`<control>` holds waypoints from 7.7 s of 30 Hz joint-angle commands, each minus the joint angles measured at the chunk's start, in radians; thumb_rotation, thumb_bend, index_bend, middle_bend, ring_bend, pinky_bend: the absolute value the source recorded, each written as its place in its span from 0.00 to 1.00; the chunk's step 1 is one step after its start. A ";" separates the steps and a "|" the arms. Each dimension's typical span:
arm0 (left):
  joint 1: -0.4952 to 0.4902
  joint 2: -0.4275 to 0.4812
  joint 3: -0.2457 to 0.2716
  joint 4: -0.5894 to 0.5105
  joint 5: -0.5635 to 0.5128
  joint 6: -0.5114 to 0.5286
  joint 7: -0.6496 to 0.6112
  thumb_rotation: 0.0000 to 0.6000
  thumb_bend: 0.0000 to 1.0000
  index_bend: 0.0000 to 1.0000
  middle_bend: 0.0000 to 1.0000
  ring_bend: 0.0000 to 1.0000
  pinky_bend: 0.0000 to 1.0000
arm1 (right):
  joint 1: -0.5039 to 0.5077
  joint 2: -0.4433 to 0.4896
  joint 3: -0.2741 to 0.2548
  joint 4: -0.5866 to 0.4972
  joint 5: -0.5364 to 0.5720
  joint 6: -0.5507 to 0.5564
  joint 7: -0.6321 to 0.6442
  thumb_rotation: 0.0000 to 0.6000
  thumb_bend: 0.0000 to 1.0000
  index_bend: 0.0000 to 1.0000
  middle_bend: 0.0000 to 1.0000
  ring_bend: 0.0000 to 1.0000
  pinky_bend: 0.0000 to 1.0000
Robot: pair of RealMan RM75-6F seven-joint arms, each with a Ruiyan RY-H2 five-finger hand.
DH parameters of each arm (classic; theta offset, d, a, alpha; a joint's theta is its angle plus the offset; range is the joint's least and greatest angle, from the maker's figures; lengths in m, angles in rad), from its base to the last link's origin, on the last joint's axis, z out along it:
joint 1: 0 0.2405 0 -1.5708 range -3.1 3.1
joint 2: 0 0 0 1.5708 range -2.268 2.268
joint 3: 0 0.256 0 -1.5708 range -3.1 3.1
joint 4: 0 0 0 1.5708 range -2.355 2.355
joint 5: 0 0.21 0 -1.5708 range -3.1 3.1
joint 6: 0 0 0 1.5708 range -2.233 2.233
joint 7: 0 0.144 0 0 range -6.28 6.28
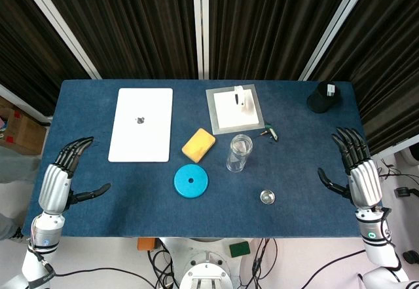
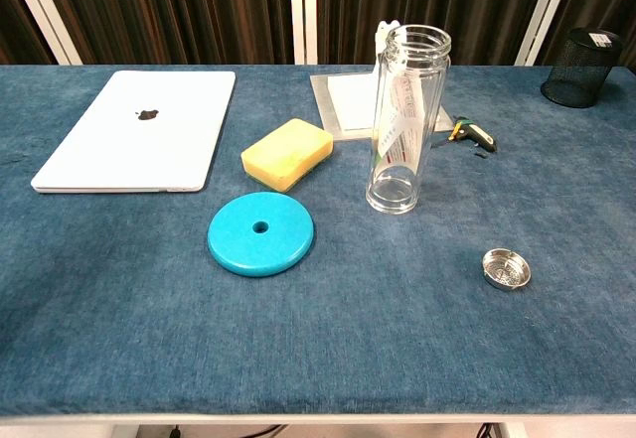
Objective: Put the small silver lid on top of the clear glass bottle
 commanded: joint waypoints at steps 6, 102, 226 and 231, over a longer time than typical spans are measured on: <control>-0.027 -0.022 0.021 0.011 0.031 0.018 -0.163 0.96 0.04 0.13 0.16 0.16 0.23 | 0.012 -0.021 -0.019 0.033 -0.011 -0.005 0.015 1.00 0.33 0.00 0.00 0.00 0.00; 0.005 0.029 0.082 0.014 -0.081 -0.121 -0.134 1.00 0.05 0.15 0.16 0.16 0.18 | 0.227 -0.047 -0.228 -0.077 0.020 -0.633 -0.463 1.00 0.43 0.54 0.04 0.00 0.00; -0.015 0.012 0.069 0.076 -0.132 -0.191 -0.207 1.00 0.05 0.15 0.16 0.16 0.18 | 0.562 0.158 0.075 -0.337 0.226 -0.739 -0.513 1.00 0.38 0.67 0.09 0.00 0.00; -0.013 0.011 0.069 0.080 -0.134 -0.188 -0.211 1.00 0.05 0.15 0.16 0.16 0.18 | 0.567 0.161 0.074 -0.345 0.238 -0.747 -0.523 1.00 0.38 0.67 0.09 0.00 0.00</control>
